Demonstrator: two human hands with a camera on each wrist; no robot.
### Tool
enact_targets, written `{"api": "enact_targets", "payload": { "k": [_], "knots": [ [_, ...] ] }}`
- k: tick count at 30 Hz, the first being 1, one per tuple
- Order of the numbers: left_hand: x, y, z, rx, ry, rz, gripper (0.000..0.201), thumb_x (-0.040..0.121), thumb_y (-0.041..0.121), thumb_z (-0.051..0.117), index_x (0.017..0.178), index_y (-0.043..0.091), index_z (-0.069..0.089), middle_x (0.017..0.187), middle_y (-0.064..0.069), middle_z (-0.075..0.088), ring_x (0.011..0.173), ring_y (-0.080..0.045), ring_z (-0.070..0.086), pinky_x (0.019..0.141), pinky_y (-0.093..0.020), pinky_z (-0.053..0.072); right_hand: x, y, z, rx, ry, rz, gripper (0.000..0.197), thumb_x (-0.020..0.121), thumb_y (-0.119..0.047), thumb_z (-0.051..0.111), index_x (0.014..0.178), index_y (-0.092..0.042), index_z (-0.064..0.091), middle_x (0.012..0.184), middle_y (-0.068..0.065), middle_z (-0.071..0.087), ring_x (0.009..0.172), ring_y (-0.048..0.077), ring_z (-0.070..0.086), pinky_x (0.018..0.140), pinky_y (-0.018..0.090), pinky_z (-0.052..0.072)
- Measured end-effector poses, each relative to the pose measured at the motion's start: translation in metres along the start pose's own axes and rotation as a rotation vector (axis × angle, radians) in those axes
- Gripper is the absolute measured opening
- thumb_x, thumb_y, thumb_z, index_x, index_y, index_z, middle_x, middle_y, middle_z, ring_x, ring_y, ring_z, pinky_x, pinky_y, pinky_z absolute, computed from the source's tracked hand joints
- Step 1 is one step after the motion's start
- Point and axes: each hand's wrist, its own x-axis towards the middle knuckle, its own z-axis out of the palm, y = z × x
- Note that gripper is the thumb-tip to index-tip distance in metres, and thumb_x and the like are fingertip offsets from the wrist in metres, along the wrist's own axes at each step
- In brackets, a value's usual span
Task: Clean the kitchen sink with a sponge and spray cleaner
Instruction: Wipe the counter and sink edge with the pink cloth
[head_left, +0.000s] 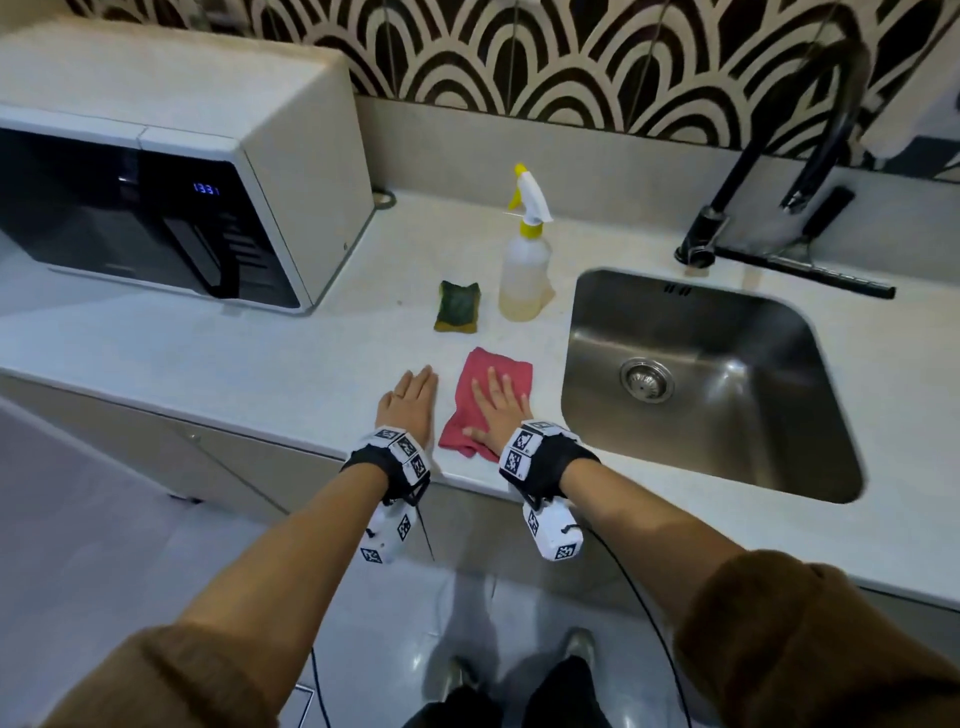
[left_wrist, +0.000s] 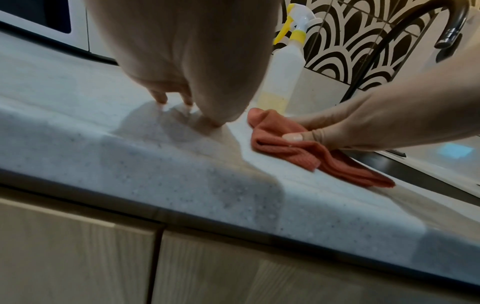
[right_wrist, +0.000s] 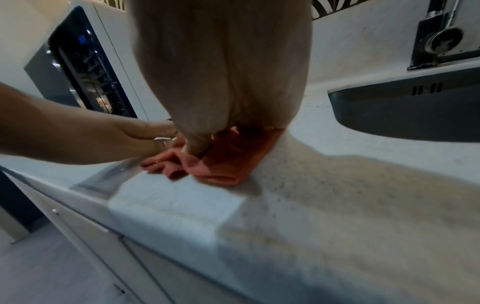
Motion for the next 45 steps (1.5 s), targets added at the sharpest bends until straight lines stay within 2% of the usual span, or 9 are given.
{"api": "enact_targets", "payload": {
  "k": [6,11,16,20,24,28,32,36,45],
  "knots": [
    [-0.001,0.001,-0.003,-0.031,0.064,0.016,0.06,0.091,0.007,0.041,0.148,0.015,0.022,0.158,0.002,0.016,0.144,-0.023,0.019,0.111,-0.042,0.029,-0.027,0.006,-0.007,0.107,-0.072,-0.138,0.061,0.099,-0.019,0.041,0.151,-0.017,0.009,0.159,0.007,-0.007,0.147,0.028,-0.006,0.118,0.041,0.006],
    [0.01,-0.002,-0.011,-0.058,0.121,0.044,0.046,0.088,0.009,0.044,0.133,0.014,0.041,0.144,-0.002,0.036,0.131,-0.027,0.035,0.1,-0.042,0.034,-0.042,0.031,-0.028,0.58,0.104,-0.114,0.034,0.09,0.004,0.051,0.122,-0.002,0.061,0.129,0.009,0.058,0.12,0.019,0.052,0.083,0.0,0.031],
    [0.031,0.007,-0.016,-0.169,0.173,0.118,0.038,0.096,0.015,0.038,0.133,0.02,0.045,0.146,0.005,0.038,0.135,-0.021,0.035,0.105,-0.041,0.032,-0.029,0.06,-0.059,0.863,0.301,0.047,0.021,0.091,-0.001,0.05,0.108,-0.004,0.063,0.104,0.015,0.067,0.096,0.027,0.063,0.091,0.035,0.051],
    [0.048,0.015,-0.016,-0.1,0.086,0.196,0.045,0.1,0.017,0.033,0.145,0.02,0.032,0.154,0.006,0.026,0.143,-0.018,0.025,0.112,-0.038,0.026,-0.013,0.084,-0.088,0.895,0.48,0.141,0.024,0.095,-0.004,0.047,0.115,-0.005,0.06,0.102,0.012,0.064,0.095,0.023,0.061,0.09,0.032,0.049],
    [0.062,0.017,-0.019,-0.052,0.036,0.183,0.052,0.099,0.011,0.032,0.149,0.016,0.021,0.158,0.003,0.016,0.145,-0.019,0.018,0.115,-0.038,0.023,0.003,0.098,-0.112,0.988,0.613,0.18,0.031,0.097,-0.004,0.044,0.125,-0.008,0.056,0.1,0.007,0.063,0.079,0.01,0.065,0.064,0.01,0.052],
    [0.069,0.017,-0.018,-0.033,0.047,0.169,0.053,0.098,0.014,0.033,0.149,0.016,0.02,0.158,0.004,0.016,0.145,-0.018,0.018,0.114,-0.037,0.025,0.034,0.107,-0.121,0.836,0.568,0.229,0.044,0.097,-0.013,0.045,0.141,-0.013,0.041,0.13,0.014,0.056,0.122,0.03,0.052,0.101,0.027,0.038],
    [0.067,0.019,-0.01,-0.026,0.064,0.148,0.055,0.098,0.017,0.032,0.151,0.017,0.015,0.159,0.005,0.011,0.146,-0.018,0.014,0.117,-0.037,0.02,0.053,0.102,-0.112,0.601,0.389,0.16,0.053,0.097,-0.01,0.045,0.146,-0.006,0.026,0.15,0.017,0.033,0.137,0.031,0.036,0.106,0.023,0.025],
    [0.066,0.021,-0.006,-0.054,0.07,0.127,0.057,0.097,0.016,0.033,0.151,0.017,0.014,0.159,0.005,0.01,0.147,-0.019,0.011,0.118,-0.038,0.017,0.071,0.09,-0.09,0.271,0.157,0.167,0.055,0.101,-0.017,0.036,0.15,-0.015,0.012,0.159,0.012,0.002,0.146,0.036,0.003,0.117,0.044,0.008],
    [0.066,0.022,-0.005,-0.028,0.067,0.107,0.057,0.097,0.016,0.032,0.151,0.02,0.013,0.159,0.007,0.01,0.147,-0.017,0.01,0.117,-0.038,0.015,0.084,0.045,-0.059,0.111,0.072,0.086,0.056,0.101,-0.031,0.034,0.151,-0.027,0.009,0.16,0.005,-0.008,0.147,0.03,-0.006,0.116,0.052,0.006]
  ]
}}
